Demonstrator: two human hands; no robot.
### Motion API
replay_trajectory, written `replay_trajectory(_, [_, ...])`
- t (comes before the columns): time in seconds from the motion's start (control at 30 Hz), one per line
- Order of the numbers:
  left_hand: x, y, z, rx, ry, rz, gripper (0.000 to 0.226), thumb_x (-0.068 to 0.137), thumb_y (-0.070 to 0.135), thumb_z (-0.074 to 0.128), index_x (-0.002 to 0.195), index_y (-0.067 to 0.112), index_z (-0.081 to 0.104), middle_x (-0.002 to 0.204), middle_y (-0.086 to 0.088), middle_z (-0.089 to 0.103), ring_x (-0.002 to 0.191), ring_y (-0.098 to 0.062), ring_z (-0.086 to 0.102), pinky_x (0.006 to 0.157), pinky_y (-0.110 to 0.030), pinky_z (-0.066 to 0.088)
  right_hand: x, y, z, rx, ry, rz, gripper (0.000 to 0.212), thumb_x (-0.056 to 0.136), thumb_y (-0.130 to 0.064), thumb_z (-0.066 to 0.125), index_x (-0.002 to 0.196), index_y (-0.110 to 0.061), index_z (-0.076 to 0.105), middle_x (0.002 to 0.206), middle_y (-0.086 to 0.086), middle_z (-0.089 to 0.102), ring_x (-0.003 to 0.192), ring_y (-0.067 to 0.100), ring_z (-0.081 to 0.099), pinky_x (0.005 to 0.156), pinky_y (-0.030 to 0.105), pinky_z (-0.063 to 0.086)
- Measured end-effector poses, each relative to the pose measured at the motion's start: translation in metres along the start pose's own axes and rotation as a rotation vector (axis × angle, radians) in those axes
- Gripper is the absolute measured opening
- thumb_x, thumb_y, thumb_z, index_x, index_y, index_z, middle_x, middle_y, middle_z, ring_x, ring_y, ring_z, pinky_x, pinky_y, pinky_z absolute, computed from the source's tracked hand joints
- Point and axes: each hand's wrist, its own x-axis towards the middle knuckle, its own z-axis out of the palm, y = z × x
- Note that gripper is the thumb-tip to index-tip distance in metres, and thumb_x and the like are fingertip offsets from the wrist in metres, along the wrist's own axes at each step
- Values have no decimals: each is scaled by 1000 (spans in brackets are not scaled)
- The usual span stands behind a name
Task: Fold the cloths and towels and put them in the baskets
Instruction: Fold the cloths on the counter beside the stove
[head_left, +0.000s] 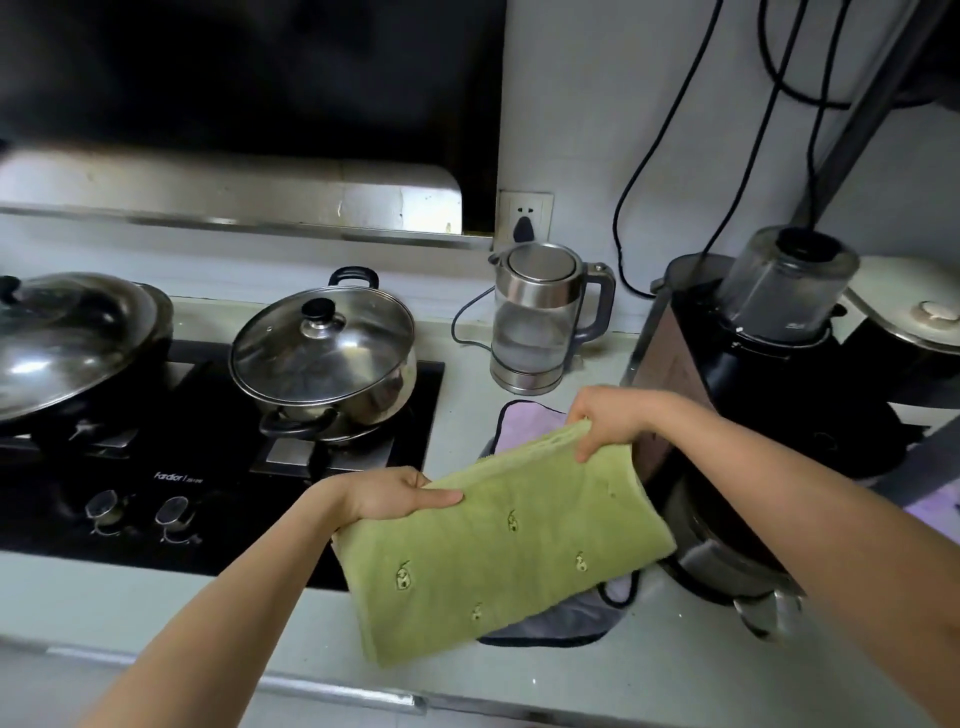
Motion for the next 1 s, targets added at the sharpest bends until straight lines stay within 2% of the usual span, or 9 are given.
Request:
replay_trajectory(0.07, [-2, -1, 9, -168, 76, -17, 48, 83, 58, 60, 95, 14, 75, 94, -1, 75, 89, -15, 71, 90, -29, 53, 6, -9, -11, -103, 273, 40, 14, 74, -33, 73, 79, -21, 66, 79, -2, 65, 79, 21, 61, 63, 29, 43])
replay_trajectory(0.17, [14, -14, 31, -370, 207, -54, 44, 87, 50, 61, 103, 9, 68, 92, 3, 73, 83, -10, 69, 79, -25, 56, 41, -33, -9, -159, 579, 77, 19, 86, -22, 59, 103, -23, 66, 106, 6, 67, 103, 29, 60, 79, 32, 44])
replay_trajectory(0.33, [57, -53, 48, -76, 524, -253, 34, 90, 43, 54, 91, 10, 58, 107, -9, 67, 95, -24, 64, 77, -30, 49, 106, -65, 32, -91, 707, 18, 26, 88, -7, 50, 111, -16, 60, 111, 8, 64, 107, 29, 53, 89, 37, 36])
replay_trajectory(0.5, [65, -62, 39, 204, 556, -299, 22, 92, 35, 45, 97, 15, 52, 110, -6, 61, 100, -29, 60, 84, -37, 50, 115, -63, 71, -27, 955, -173, 47, 84, -14, 58, 129, -7, 50, 134, 14, 50, 125, 32, 45, 109, 42, 31])
replay_trajectory(0.57, [73, -61, 36, 256, 591, -287, 25, 94, 30, 43, 112, 13, 49, 112, -8, 61, 102, -31, 59, 83, -40, 49, 114, -52, 89, -167, 939, -342, 48, 86, -23, 49, 132, -8, 51, 141, 13, 48, 130, 29, 45, 112, 38, 22])
replay_trajectory(0.7, [91, -52, 33, 233, 574, -271, 35, 96, 33, 44, 123, 11, 40, 120, -10, 58, 109, -34, 57, 83, -40, 44, 118, -24, 131, -541, 543, -711, 58, 94, -47, 32, 144, -18, 41, 152, 5, 35, 140, 22, 33, 114, 38, 16])
replay_trajectory(0.83, [101, -52, 37, 300, 559, -358, 41, 94, 16, 46, 133, 8, 33, 126, -14, 54, 114, -35, 55, 87, -42, 44, 139, 0, 133, -345, 444, -378, 68, 94, -58, 11, 152, -24, 16, 159, 2, 9, 148, 20, 7, 117, 32, -7])
replay_trajectory(0.93, [104, -56, 44, 288, 576, -364, 34, 94, 13, 45, 126, 6, 38, 123, -14, 54, 111, -35, 56, 82, -40, 44, 164, 21, 121, 1, 472, -33, 61, 99, -51, 27, 151, -20, 22, 159, 8, 16, 147, 21, 11, 119, 34, 2])
replay_trajectory(1.0, [103, -58, 47, 255, 587, -330, 24, 95, 15, 45, 116, 6, 42, 120, -14, 56, 107, -35, 57, 79, -39, 44, 174, 25, 113, 66, 389, 34, 59, 100, -49, 30, 150, -18, 25, 158, 9, 19, 147, 20, 13, 119, 35, 6])
